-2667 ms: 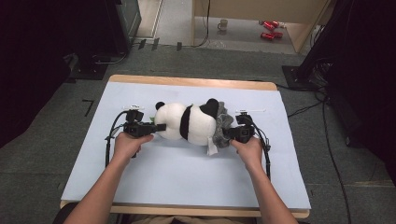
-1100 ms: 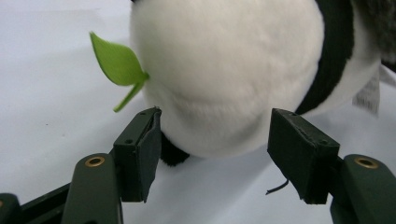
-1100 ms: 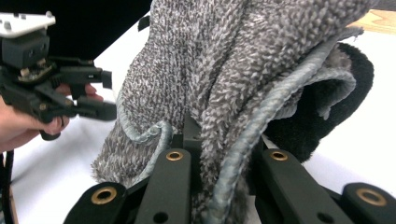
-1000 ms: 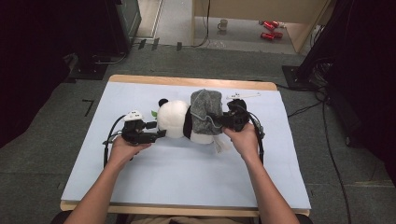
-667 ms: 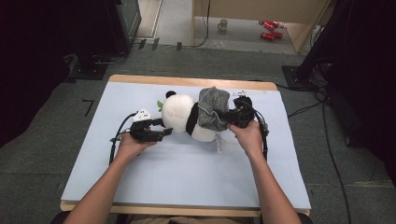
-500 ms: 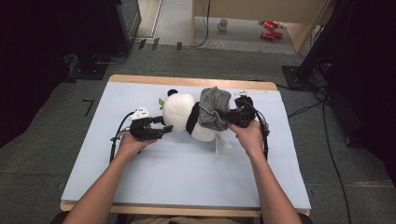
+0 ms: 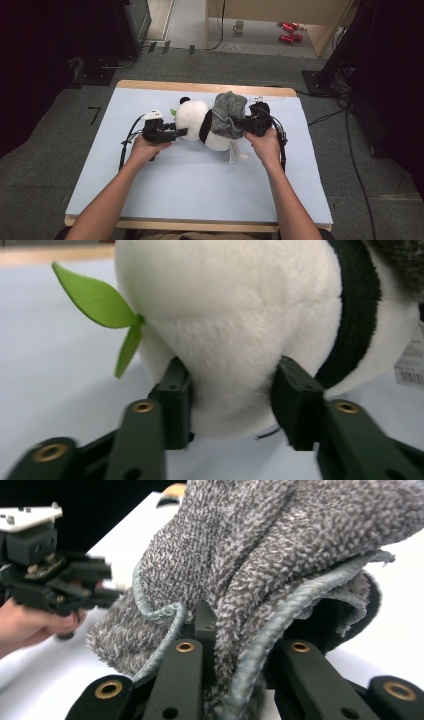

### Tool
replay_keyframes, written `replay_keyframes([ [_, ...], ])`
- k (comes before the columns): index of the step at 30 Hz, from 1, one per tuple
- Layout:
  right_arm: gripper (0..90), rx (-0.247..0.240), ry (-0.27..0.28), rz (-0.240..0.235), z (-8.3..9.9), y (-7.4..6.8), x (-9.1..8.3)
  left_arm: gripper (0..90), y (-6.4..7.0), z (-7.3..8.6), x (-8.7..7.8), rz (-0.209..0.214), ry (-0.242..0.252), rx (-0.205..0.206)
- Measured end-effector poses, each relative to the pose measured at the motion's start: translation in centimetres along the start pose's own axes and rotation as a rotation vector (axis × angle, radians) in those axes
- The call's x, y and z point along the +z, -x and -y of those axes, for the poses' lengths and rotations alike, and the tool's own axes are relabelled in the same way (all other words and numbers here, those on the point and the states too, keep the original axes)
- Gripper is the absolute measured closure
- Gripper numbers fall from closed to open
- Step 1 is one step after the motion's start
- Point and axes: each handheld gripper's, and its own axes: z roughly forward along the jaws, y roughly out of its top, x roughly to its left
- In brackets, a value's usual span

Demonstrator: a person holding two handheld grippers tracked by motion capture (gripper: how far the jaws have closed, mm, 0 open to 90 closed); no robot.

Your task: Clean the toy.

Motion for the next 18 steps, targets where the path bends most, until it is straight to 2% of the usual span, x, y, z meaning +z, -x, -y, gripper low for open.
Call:
replay_keyframes([
  [2,79.3,0.001,0.018,-0.001,-0.5,-0.4,-0.5,64.8,0.5,-0.1,-0.5,0.006,-0.036,-0.062],
  [4,79.4,-0.012,0.04,-0.008,-1.1,-1.2,-1.1,68.6,1.1,0.0,-1.2,0.019,-0.053,-0.098],
  [7,79.5,-0.044,0.067,-0.041,-2.0,-3.0,-2.1,70.8,2.2,0.1,-2.2,0.056,-0.068,-0.185],
  [9,79.5,-0.068,0.079,-0.075,-2.5,-4.4,-2.6,71.1,3.2,0.3,-2.8,0.07,-0.063,-0.221],
  [11,79.5,-0.088,0.085,-0.107,-2.8,-5.7,-2.8,71.1,3.9,0.8,-2.9,0.055,-0.054,-0.228],
  [14,79.5,-0.102,0.093,-0.179,-3.1,-7.6,-2.4,71.0,4.7,1.6,-2.3,0.032,-0.03,-0.208],
  [16,79.5,-0.109,0.077,-0.222,-2.9,-8.5,-1.3,70.9,5.3,1.9,-1.9,0.015,-0.008,-0.205],
  [18,79.5,-0.102,0.048,-0.245,-2.3,-9.0,0.2,70.6,6.1,2.0,-1.5,-0.009,0.006,-0.163],
])
